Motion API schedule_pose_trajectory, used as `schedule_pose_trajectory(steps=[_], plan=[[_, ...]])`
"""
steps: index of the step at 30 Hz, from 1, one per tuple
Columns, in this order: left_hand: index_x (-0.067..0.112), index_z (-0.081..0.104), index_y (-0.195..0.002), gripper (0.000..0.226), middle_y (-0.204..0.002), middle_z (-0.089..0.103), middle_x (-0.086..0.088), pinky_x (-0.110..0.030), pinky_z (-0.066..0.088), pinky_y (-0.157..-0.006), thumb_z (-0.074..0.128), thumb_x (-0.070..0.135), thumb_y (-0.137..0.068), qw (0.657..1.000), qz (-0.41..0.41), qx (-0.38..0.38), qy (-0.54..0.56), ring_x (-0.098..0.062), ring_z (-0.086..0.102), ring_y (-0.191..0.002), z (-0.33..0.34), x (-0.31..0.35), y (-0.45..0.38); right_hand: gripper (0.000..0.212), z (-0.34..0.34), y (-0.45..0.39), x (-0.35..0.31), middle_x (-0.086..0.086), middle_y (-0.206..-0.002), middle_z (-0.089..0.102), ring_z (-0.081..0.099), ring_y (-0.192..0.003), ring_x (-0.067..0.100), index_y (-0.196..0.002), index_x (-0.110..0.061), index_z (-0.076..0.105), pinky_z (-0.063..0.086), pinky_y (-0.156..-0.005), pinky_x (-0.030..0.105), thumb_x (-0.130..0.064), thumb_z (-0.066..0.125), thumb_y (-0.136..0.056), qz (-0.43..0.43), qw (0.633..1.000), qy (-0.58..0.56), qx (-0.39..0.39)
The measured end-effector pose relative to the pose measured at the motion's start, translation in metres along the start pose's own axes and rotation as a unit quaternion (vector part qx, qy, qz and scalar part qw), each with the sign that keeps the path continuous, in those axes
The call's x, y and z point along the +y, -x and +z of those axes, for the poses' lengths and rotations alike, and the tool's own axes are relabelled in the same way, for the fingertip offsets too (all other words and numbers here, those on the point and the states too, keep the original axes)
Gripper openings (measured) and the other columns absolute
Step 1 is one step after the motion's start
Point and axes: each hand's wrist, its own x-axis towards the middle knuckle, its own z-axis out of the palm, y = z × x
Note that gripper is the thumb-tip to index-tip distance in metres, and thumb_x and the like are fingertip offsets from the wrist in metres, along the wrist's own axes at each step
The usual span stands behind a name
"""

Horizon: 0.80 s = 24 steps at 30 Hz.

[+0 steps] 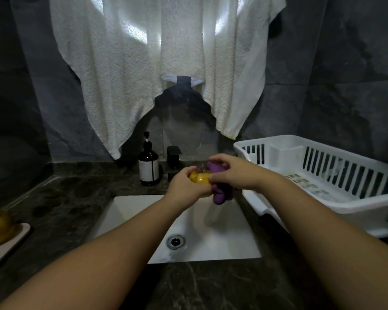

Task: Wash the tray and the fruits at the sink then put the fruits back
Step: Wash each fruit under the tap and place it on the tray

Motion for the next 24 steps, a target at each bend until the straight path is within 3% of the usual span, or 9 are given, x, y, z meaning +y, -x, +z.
schedule_pose_trajectory(steps=[2, 4, 7, 11, 13, 16, 18, 21, 24], plan=[[0.021, 0.046, -0.152, 0.118, -0.129, 0.062, -0.003, -0.048, 0.06, -0.098, 0.094, 0.038, -0.046, 1.0, 0.001, -0.001, 0.016, -0.022, 0.067, -0.112, 0.005, 0.002, -0.008, 0.048, -0.006, -0.005, 0.005, 0.002, -0.116, 0.063, 0.072, -0.088, 0.017, -0.134, -0.042, 0.054, 0.064, -0.072, 0.04, -0.031, 0.074, -0.092, 0.053, 0.996, -0.035, -0.055], [0.022, 0.046, -0.152, 0.117, -0.131, 0.06, -0.004, -0.048, 0.061, -0.095, 0.092, 0.041, -0.047, 0.999, -0.006, 0.014, 0.045, -0.024, 0.066, -0.113, 0.009, 0.001, -0.018, 0.052, -0.003, -0.012, 0.013, 0.01, -0.113, 0.065, 0.074, -0.078, 0.017, -0.138, -0.033, 0.054, 0.063, -0.069, 0.037, -0.017, 0.073, -0.093, 0.086, 0.985, -0.143, -0.049], [0.024, 0.046, -0.151, 0.108, -0.127, 0.061, -0.004, -0.044, 0.063, -0.091, 0.091, 0.038, -0.053, 0.993, -0.043, 0.041, 0.102, -0.022, 0.067, -0.109, 0.012, -0.01, -0.038, 0.06, 0.005, -0.022, 0.028, 0.015, -0.117, 0.067, 0.075, -0.085, 0.026, -0.14, -0.03, 0.052, 0.061, -0.072, 0.036, 0.0, 0.066, -0.09, 0.114, 0.953, -0.282, 0.001], [0.025, 0.045, -0.153, 0.102, -0.116, 0.058, 0.005, -0.028, 0.063, -0.067, 0.093, 0.033, -0.064, 0.98, -0.076, 0.04, 0.181, -0.017, 0.067, -0.101, 0.017, -0.027, -0.059, 0.074, 0.017, -0.037, 0.04, 0.02, -0.116, 0.069, 0.07, -0.088, 0.029, -0.148, -0.017, 0.044, 0.06, -0.069, 0.035, 0.02, 0.054, -0.084, 0.107, 0.945, -0.306, 0.051], [0.024, 0.047, -0.152, 0.101, -0.116, 0.06, 0.006, -0.032, 0.064, -0.075, 0.094, 0.034, -0.064, 0.977, -0.077, 0.047, 0.195, -0.016, 0.068, -0.102, 0.022, -0.03, -0.07, 0.076, 0.02, -0.043, 0.046, 0.019, -0.116, 0.07, 0.072, -0.096, 0.031, -0.148, -0.012, 0.044, 0.061, -0.072, 0.036, 0.024, 0.057, -0.083, 0.116, 0.944, -0.304, 0.059], [0.022, 0.052, -0.147, 0.082, -0.121, 0.067, -0.004, -0.042, 0.063, -0.088, 0.092, 0.027, -0.075, 0.965, -0.088, 0.06, 0.239, -0.022, 0.072, -0.103, 0.028, -0.028, -0.091, 0.041, 0.019, -0.054, 0.052, 0.016, -0.104, 0.076, 0.075, -0.089, 0.025, -0.131, 0.001, 0.06, 0.061, -0.07, 0.032, 0.012, 0.062, -0.091, 0.109, 0.945, -0.303, 0.048], [0.011, 0.058, -0.141, 0.065, -0.12, 0.073, -0.017, -0.049, 0.063, -0.088, 0.086, 0.021, -0.084, 0.939, -0.115, 0.051, 0.32, -0.032, 0.075, -0.102, 0.03, -0.022, -0.103, 0.026, 0.017, -0.065, 0.056, 0.008, -0.092, 0.079, 0.076, -0.077, 0.018, -0.123, -0.008, 0.068, 0.058, -0.06, 0.027, -0.006, 0.065, -0.097, 0.106, 0.946, -0.299, 0.062], [0.0, 0.065, -0.129, 0.043, -0.11, 0.076, -0.024, -0.045, 0.065, -0.077, 0.079, 0.015, -0.091, 0.904, -0.133, 0.051, 0.404, -0.035, 0.076, -0.098, 0.036, -0.014, -0.115, 0.022, 0.012, -0.077, 0.06, -0.003, -0.093, 0.079, 0.077, -0.078, 0.016, -0.121, -0.039, 0.064, 0.058, -0.06, 0.031, -0.043, 0.064, -0.099, 0.149, 0.955, -0.253, 0.05], [0.0, 0.062, -0.133, 0.048, -0.115, 0.074, -0.025, -0.051, 0.063, -0.088, 0.08, 0.014, -0.09, 0.896, -0.143, 0.072, 0.414, -0.039, 0.074, -0.104, 0.043, -0.006, -0.129, 0.032, 0.004, -0.089, 0.063, 0.003, -0.099, 0.079, 0.078, -0.084, 0.022, -0.12, -0.033, 0.06, 0.061, -0.064, 0.036, -0.056, 0.059, -0.098, 0.222, 0.931, -0.291, -0.002]])
